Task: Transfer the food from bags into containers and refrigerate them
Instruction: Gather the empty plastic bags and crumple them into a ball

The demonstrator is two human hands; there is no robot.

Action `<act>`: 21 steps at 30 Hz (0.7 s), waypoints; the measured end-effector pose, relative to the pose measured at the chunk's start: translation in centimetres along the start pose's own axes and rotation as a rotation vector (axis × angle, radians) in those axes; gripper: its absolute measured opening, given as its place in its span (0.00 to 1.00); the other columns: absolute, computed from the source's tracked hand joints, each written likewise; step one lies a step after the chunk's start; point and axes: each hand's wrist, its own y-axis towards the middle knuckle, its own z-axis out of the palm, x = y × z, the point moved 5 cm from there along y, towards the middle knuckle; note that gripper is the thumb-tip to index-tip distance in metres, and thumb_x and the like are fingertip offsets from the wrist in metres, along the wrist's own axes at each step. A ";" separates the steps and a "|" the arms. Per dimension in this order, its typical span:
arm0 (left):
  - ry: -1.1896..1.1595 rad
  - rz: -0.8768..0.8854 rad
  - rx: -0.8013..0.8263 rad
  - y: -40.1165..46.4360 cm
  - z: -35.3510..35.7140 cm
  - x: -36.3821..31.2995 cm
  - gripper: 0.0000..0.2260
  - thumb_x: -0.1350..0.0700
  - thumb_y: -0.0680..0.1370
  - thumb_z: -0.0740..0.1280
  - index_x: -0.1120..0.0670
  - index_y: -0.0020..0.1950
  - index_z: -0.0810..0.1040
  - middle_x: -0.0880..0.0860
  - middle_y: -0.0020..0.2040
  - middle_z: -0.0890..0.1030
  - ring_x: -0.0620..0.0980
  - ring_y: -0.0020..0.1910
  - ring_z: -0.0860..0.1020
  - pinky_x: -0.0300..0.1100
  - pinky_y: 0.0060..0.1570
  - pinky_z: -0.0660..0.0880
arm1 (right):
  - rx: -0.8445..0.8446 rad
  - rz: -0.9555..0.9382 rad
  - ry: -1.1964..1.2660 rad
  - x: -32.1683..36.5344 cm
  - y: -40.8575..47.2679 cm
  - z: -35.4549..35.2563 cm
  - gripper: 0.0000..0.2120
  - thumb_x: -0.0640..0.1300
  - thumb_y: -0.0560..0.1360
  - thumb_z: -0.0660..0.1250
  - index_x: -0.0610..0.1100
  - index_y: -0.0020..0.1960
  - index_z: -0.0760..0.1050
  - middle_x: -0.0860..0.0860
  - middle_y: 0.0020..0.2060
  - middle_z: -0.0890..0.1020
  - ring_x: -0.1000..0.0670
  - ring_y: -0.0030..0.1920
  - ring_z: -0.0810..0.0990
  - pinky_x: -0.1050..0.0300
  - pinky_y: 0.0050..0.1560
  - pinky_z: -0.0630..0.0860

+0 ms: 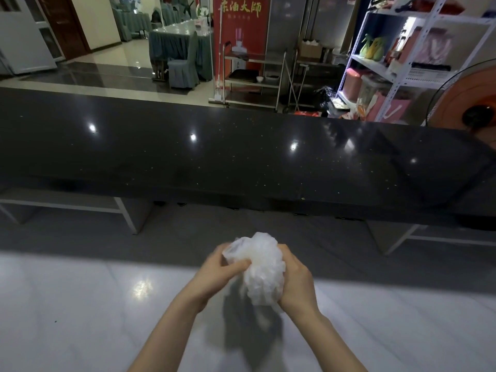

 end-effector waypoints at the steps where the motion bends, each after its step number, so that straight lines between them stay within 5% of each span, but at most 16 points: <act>1: 0.025 0.043 -0.127 -0.1 -1.3 -0.4 0.25 0.48 0.73 0.74 0.40 0.67 0.69 0.45 0.69 0.71 0.45 0.64 0.73 0.43 0.60 0.72 | -0.007 0.002 -0.058 -0.4 0.0 -0.2 0.19 0.54 0.70 0.69 0.54 0.59 0.69 0.57 0.50 0.79 0.54 0.45 0.77 0.62 0.41 0.73; 3: 0.099 0.189 -0.123 -0.2 -1.2 -2.0 0.33 0.48 0.71 0.75 0.35 0.72 0.63 0.42 0.71 0.64 0.41 0.69 0.66 0.44 0.66 0.68 | 0.026 -0.030 -0.169 -0.4 0.1 0.0 0.21 0.52 0.72 0.67 0.54 0.63 0.68 0.55 0.55 0.78 0.51 0.49 0.78 0.61 0.42 0.72; 6: 0.450 0.272 0.188 -0.4 2.0 -2.7 0.46 0.47 0.64 0.79 0.29 0.73 0.55 0.36 0.75 0.53 0.39 0.74 0.55 0.45 0.71 0.63 | 0.104 -0.136 -0.265 1.3 0.2 1.0 0.27 0.48 0.72 0.68 0.51 0.69 0.65 0.53 0.62 0.76 0.48 0.57 0.77 0.56 0.50 0.75; 9: 0.585 0.252 0.157 0.4 2.7 -1.3 0.50 0.50 0.58 0.79 0.33 0.73 0.55 0.37 0.74 0.53 0.42 0.73 0.56 0.44 0.70 0.67 | 0.087 -0.163 -0.193 2.2 0.3 1.0 0.25 0.51 0.69 0.70 0.55 0.63 0.68 0.58 0.55 0.78 0.53 0.53 0.78 0.63 0.48 0.75; 11: 0.505 0.230 0.091 0.9 2.5 -0.6 0.48 0.53 0.57 0.79 0.37 0.71 0.60 0.40 0.70 0.60 0.41 0.69 0.65 0.37 0.64 0.72 | 0.069 -0.090 -0.040 2.3 0.2 0.3 0.17 0.51 0.71 0.68 0.60 0.57 0.70 0.62 0.51 0.77 0.58 0.50 0.77 0.72 0.45 0.71; 14: 0.462 0.224 0.021 0.7 2.5 -0.5 0.37 0.54 0.58 0.79 0.36 0.61 0.67 0.39 0.59 0.72 0.42 0.59 0.75 0.37 0.53 0.78 | 0.044 -0.049 0.180 2.4 -0.2 -0.4 0.15 0.48 0.71 0.69 0.62 0.54 0.71 0.63 0.50 0.78 0.58 0.51 0.77 0.70 0.45 0.72; 17: 0.382 0.148 -0.036 0.0 2.1 -0.2 0.26 0.57 0.65 0.77 0.33 0.51 0.69 0.38 0.52 0.77 0.41 0.54 0.77 0.37 0.49 0.77 | 0.070 -0.040 0.339 2.6 -0.3 -0.3 0.22 0.43 0.70 0.71 0.65 0.56 0.70 0.61 0.55 0.78 0.60 0.55 0.77 0.74 0.48 0.71; 21: 0.381 0.072 -0.271 -0.1 -0.1 0.9 0.15 0.55 0.68 0.73 0.44 0.50 0.73 0.44 0.47 0.80 0.44 0.46 0.78 0.35 0.39 0.74 | 0.272 -0.064 0.371 2.3 -0.4 0.1 0.41 0.42 0.64 0.76 0.70 0.65 0.59 0.62 0.64 0.67 0.61 0.62 0.70 0.76 0.52 0.69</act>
